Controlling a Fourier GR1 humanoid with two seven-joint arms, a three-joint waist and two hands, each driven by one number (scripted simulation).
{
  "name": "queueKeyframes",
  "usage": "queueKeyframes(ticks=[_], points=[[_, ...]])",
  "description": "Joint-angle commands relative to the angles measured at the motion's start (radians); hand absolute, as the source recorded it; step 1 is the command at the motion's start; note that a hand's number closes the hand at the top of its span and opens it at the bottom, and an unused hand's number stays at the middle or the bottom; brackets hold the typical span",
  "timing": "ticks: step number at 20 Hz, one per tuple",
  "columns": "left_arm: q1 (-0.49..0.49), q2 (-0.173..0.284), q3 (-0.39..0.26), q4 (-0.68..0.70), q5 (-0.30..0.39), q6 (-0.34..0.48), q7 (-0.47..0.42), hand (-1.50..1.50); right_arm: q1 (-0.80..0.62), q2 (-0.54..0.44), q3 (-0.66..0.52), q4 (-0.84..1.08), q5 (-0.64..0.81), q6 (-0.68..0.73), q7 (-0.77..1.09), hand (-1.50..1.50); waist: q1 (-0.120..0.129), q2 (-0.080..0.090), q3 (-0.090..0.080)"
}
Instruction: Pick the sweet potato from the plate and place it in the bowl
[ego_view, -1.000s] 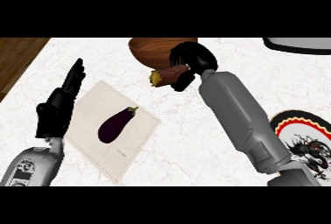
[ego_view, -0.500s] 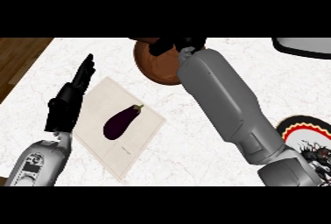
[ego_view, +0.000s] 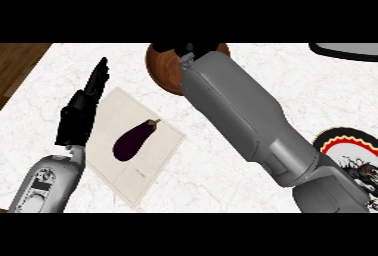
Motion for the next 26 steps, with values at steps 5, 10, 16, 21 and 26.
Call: queueKeyframes(ticks=[5, 10, 16, 21, 26], points=[[0.018, 0.015, 0.035, -0.033, 0.008, 0.004, 0.023, 0.0, -0.031, 0.003, 0.148, 0.123, 0.072, -0.215, 0.204, 1.5, -0.051, 0.002, 0.003], [0.051, 0.015, 0.057, -0.032, 0.001, 0.021, 0.004, 0.0, -0.01, 0.003, 0.178, 0.253, 0.127, -0.191, 0.177, 1.5, -0.082, 0.0, 0.004], [0.036, 0.029, 0.085, -0.024, 0.013, 0.005, 0.0, 0.0, 0.017, -0.026, 0.138, 0.432, 0.151, -0.215, 0.068, 1.5, -0.096, 0.011, 0.005], [0.074, 0.053, 0.102, -0.072, 0.045, -0.038, 0.014, 0.0, 0.058, -0.016, 0.058, 0.446, 0.096, -0.322, 0.028, 1.5, -0.092, 0.01, 0.007], [0.052, 0.027, 0.082, -0.026, -0.002, -0.004, -0.028, 0.0, 0.173, -0.026, -0.062, 0.379, -0.047, -0.334, -0.188, -1.5, -0.086, 0.026, 0.008]])
